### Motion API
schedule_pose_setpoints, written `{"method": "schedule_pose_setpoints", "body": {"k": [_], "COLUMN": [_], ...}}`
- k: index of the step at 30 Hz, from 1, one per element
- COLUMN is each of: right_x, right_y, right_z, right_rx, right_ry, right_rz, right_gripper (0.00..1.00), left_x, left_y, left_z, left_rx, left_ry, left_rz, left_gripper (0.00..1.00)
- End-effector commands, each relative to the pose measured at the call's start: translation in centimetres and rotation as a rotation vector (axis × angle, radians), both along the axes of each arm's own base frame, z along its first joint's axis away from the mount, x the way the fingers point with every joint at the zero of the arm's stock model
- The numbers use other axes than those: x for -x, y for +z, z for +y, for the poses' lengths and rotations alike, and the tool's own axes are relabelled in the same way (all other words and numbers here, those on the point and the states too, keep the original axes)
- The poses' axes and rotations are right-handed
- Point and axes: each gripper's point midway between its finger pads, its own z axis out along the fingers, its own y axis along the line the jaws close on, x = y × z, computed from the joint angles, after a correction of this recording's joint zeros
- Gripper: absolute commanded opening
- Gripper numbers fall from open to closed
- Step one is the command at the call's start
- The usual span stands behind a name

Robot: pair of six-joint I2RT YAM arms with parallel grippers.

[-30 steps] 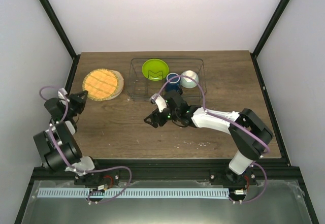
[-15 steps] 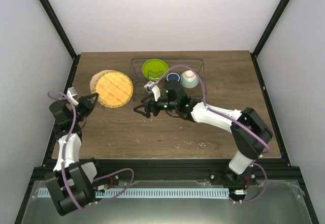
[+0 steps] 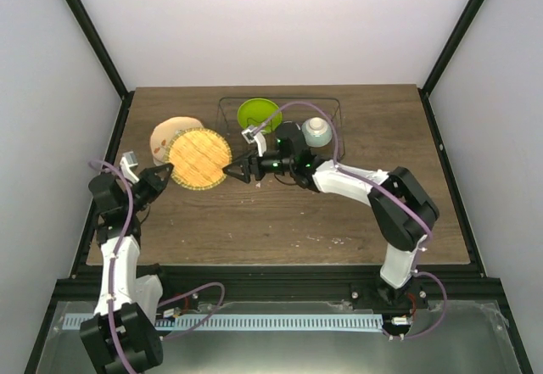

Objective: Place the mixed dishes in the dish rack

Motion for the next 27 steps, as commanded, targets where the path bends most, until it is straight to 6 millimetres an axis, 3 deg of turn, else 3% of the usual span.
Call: {"method": "schedule_pose_setpoints", "body": {"k": [1, 8, 21, 27], "right_x": [-0.9, -2.2, -3.2, -3.4], "right_y": [0.7, 0.3, -1.7, -1.3], "right_z": [1.8, 2.9, 1.0, 1.2], "right_rx": [-0.042, -0.034, 0.077, 0.046], "right_ry": [0.041, 0.035, -0.066, -0.045], "right_rz": [0.018, 0.017, -0.025, -0.023], "right_gripper": [0.76, 0.75, 0.76, 0.76], "left_x": [1.0, 1.6, 1.0, 1.1], "left_y": [0.5, 0.9, -0.1, 0.4], "left_z": [-1.2, -1.5, -1.0, -1.3], "left_rx": [-0.001, -0.003, -0.02, -0.01], "left_ry": [-0.058, -0.073, -0.048, -0.067], "left_rz": [-0.027, -0.035, -0.01, -0.025], "left_gripper": [0.0, 0.0, 0.0, 0.0]}}
